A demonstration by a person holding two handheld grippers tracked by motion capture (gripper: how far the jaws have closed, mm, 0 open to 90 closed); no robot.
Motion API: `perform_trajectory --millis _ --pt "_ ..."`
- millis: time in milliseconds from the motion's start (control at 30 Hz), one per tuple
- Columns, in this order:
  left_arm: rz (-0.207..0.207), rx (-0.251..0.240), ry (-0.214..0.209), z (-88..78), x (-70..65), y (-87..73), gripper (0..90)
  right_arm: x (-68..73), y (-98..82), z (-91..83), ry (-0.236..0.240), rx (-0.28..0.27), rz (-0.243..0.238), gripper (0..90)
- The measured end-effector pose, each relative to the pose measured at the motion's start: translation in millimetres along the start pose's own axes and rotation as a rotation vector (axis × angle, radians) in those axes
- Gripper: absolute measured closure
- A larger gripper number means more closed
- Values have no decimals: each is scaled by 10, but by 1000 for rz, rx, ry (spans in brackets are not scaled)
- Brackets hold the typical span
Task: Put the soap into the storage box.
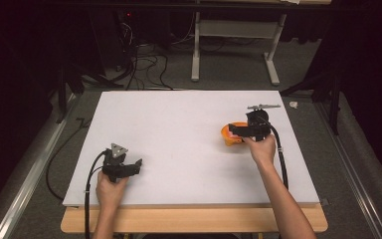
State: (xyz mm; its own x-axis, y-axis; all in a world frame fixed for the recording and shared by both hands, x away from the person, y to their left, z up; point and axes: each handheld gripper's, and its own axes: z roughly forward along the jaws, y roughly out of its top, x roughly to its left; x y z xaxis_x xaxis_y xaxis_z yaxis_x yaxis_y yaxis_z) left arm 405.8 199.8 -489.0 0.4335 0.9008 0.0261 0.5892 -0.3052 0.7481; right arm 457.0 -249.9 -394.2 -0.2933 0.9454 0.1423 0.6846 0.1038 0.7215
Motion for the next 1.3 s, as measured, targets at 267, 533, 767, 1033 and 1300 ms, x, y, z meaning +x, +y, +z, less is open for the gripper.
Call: perform_trajectory --millis 267,533,767,1033,1300 --pt "0 0 0 0 0 0 213 77 -78 -151 24 -61 -40 217" --pt "1 0 0 0 -1 0 213 119 -203 -208 51 -81 -55 227" --pt "1 0 0 0 0 0 213 192 -260 -294 70 -107 -81 234" --pt "1 0 0 0 0 0 214 229 -332 -329 89 -121 -93 238" --pt "0 0 -1 1 1 0 214 289 -419 -364 112 -133 -110 244"
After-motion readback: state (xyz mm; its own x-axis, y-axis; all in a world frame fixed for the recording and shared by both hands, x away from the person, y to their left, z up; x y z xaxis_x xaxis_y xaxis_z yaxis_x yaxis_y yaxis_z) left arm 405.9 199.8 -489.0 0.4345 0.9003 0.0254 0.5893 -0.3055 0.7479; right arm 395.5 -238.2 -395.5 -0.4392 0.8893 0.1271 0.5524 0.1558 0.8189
